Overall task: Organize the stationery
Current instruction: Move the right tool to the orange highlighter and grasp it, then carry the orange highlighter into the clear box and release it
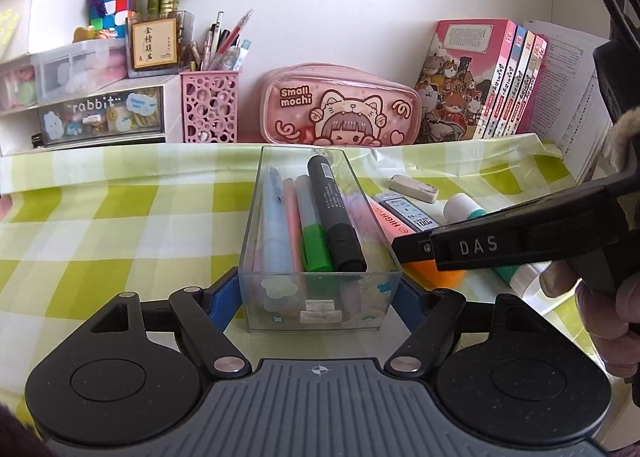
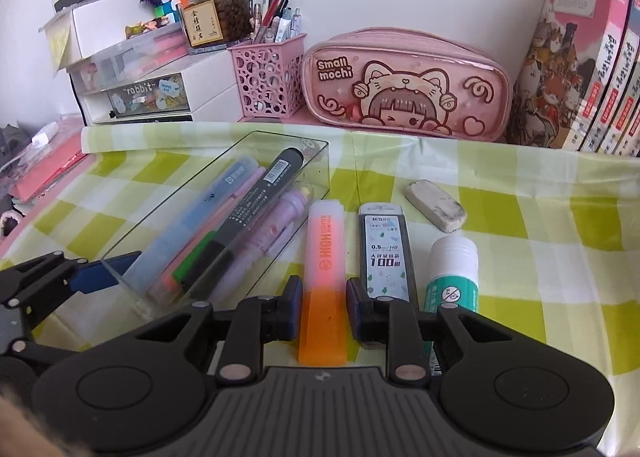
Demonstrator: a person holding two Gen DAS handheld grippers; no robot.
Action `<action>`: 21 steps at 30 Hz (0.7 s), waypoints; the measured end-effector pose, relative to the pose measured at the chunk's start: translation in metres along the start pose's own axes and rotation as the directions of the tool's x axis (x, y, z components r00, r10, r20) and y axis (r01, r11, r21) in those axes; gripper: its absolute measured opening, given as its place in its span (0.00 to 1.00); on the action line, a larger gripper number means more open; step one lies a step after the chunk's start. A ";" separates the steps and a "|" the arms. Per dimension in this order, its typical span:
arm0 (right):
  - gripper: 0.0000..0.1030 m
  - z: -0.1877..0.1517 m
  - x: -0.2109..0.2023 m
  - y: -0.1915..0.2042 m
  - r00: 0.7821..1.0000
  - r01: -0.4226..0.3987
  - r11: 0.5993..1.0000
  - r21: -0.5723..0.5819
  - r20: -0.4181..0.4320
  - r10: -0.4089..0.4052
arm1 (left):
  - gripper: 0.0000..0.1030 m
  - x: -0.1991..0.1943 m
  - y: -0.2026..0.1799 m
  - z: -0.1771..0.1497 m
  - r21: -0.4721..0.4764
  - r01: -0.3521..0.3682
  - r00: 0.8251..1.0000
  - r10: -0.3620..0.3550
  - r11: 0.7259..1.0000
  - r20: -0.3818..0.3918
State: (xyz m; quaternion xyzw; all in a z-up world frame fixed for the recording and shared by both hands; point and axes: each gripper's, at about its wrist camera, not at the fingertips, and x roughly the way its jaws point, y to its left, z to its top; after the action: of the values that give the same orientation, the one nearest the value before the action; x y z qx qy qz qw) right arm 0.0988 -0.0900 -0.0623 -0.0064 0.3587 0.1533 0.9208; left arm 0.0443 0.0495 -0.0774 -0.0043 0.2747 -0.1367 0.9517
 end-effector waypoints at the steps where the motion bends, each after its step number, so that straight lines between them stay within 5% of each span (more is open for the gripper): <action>1: 0.49 0.001 0.001 0.000 1.000 0.004 1.000 0.005 0.002 -0.004 | 0.74 0.000 0.000 0.000 0.000 0.000 1.000 0.000 1.000 0.000; 12: 0.48 0.005 0.014 0.016 0.997 0.076 0.993 -0.087 0.023 -0.075 | 0.74 0.000 0.000 0.000 -0.001 0.001 1.000 -0.001 1.000 0.000; 21: 0.48 0.008 -0.003 -0.015 1.000 -0.020 0.975 0.220 0.024 0.016 | 0.74 0.000 0.000 0.000 -0.001 0.000 1.000 0.000 1.000 0.000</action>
State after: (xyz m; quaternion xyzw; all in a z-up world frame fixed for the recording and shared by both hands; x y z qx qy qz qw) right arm 0.1062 -0.1038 -0.0563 0.1004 0.3632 0.1211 0.9183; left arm 0.0439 0.0492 -0.0774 -0.0048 0.2747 -0.1367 0.9518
